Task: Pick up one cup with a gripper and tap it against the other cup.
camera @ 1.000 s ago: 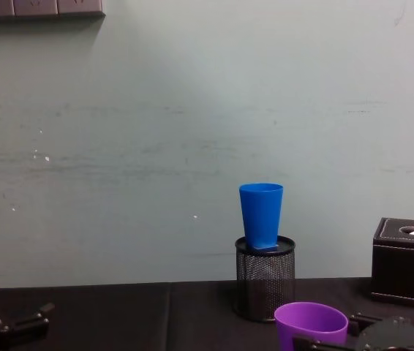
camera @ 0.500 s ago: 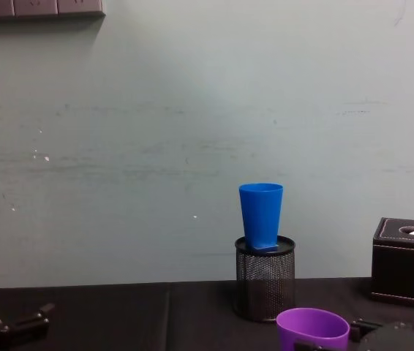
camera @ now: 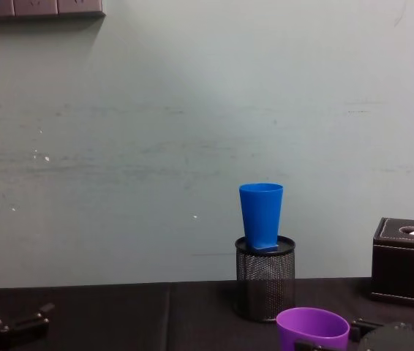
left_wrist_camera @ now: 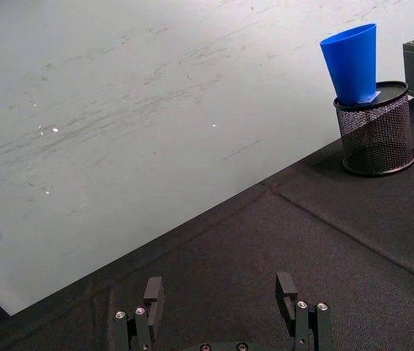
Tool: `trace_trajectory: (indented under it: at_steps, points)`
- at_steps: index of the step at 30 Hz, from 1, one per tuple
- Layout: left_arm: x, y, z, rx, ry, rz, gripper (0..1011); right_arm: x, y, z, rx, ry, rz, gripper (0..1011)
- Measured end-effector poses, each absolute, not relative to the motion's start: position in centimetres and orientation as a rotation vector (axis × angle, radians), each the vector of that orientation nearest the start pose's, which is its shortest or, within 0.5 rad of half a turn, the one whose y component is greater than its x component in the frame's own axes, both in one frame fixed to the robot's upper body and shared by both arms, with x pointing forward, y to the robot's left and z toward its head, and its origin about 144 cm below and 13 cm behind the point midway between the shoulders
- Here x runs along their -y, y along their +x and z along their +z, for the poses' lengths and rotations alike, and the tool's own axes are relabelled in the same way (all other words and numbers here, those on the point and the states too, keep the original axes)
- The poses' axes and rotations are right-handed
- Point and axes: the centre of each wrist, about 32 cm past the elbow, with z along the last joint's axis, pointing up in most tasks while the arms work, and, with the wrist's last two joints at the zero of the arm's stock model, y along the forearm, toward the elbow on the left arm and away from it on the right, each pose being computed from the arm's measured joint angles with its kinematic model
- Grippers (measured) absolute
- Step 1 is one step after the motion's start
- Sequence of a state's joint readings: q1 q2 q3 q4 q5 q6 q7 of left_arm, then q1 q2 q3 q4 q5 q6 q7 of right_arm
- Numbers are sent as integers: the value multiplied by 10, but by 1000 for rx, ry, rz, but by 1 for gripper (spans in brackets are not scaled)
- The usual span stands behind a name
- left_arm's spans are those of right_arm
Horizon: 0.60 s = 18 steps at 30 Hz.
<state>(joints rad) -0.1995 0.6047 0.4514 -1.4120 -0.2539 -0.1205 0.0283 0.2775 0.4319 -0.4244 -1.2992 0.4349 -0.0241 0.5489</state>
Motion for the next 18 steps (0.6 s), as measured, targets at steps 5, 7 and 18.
trace_trajectory:
  at_steps: [5,7,18]
  points:
    - [-310,489,1140,285,304,1248,1005,271,517,1132,-63,-138,-760,757]
    - [-310,489,1140,285,304,1248,1005,271,517,1132,-63,-138,-760,822]
    - [-310,489,1140,285,305,1248,1004,270,517,1133,-63,-139,-759,1000]
